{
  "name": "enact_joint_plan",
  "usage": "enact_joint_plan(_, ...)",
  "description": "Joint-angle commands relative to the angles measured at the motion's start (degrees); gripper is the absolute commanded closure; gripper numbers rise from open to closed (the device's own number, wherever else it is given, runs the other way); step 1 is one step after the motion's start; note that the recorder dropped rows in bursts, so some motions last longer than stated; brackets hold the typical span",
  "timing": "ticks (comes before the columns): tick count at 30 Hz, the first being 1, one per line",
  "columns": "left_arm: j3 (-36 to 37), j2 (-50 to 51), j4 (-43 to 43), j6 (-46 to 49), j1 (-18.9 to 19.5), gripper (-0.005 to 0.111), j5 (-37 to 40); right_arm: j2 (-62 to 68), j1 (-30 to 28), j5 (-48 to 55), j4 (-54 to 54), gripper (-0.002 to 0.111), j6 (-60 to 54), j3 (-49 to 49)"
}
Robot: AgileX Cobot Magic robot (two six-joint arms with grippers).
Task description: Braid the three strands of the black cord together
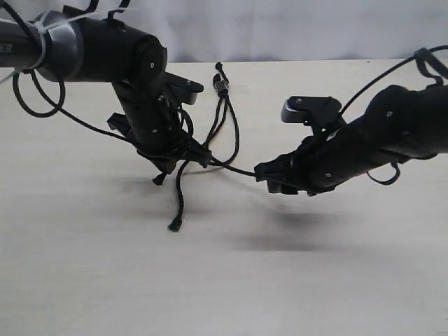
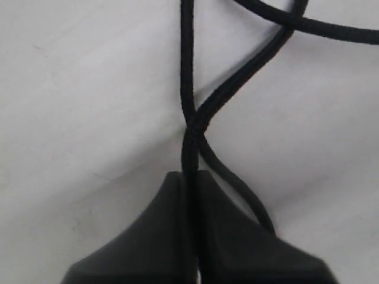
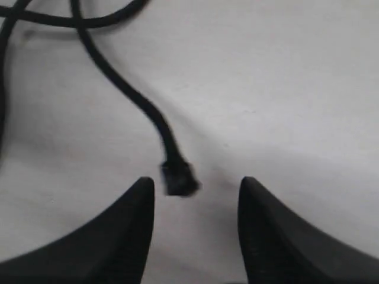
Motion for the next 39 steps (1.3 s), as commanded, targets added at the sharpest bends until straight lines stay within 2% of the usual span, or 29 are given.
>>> enact_joint_plan(1,2.0,1.9,-1.2,0.1,0.3,0.107,-3.2,-0.7,5.5,-3.6,0.2,0.065,0.2,0.4)
enact_joint_plan(8,2.9,5.5,-2.8,-1.7,0.0,0.107,-5.7,-0.7,7.2,-4.0,0.2,0.065,2.0,0.4)
enact_joint_plan(15,2.9,7.0,-15.9,4.0,-3.7,0.107,-9.8,-0.7,7.2,-3.0,-0.4,0.065,1.6,0.4)
enact_joint_plan(21,2.9,7.0,-16.4,4.0,-4.1,0.106,-7.4,-0.7,7.2,-2.7,-1.7,0.062,1.6,0.4)
enact_joint_plan(24,2.9,6.5,-15.6,4.0,-3.7,0.098,-7.3,-0.7,7.3,-1.6,-1.7,0.056,1.9,0.4)
enact_joint_plan(26,2.9,5.6,-14.5,4.0,-3.7,0.087,-7.9,-0.7,7.3,-0.9,-1.7,0.055,2.2,0.4)
enact_joint_plan(27,2.9,4.3,-13.6,4.1,-3.7,0.075,-8.2,-0.7,7.3,-0.5,-1.7,0.055,2.2,0.4)
enact_joint_plan(28,2.9,3.7,-13.1,4.2,-3.7,0.071,-8.2,-0.7,7.3,-0.3,-1.7,0.055,2.2,0.4)
enact_joint_plan(29,2.9,1.8,-11.6,4.3,-3.3,0.063,-7.7,-0.7,7.3,-0.2,-1.7,0.055,2.2,0.4)
enact_joint_plan(32,2.9,-2.1,-10.7,4.3,0.5,0.059,-6.8,-0.7,7.3,1.6,-1.7,0.055,2.2,-0.2)
enact_joint_plan(34,2.9,-4.5,-11.7,4.3,6.2,0.059,-6.0,0.0,7.3,8.8,-1.5,0.055,3.2,-4.7)
enact_joint_plan(36,2.9,-5.2,-14.7,6.2,9.4,0.059,-5.0,2.1,7.7,12.3,-2.7,0.055,4.1,-9.4)
enact_joint_plan(39,2.9,-5.2,-15.2,7.1,10.1,0.059,-3.7,6.5,11.1,15.7,-13.8,0.055,12.0,-13.9)
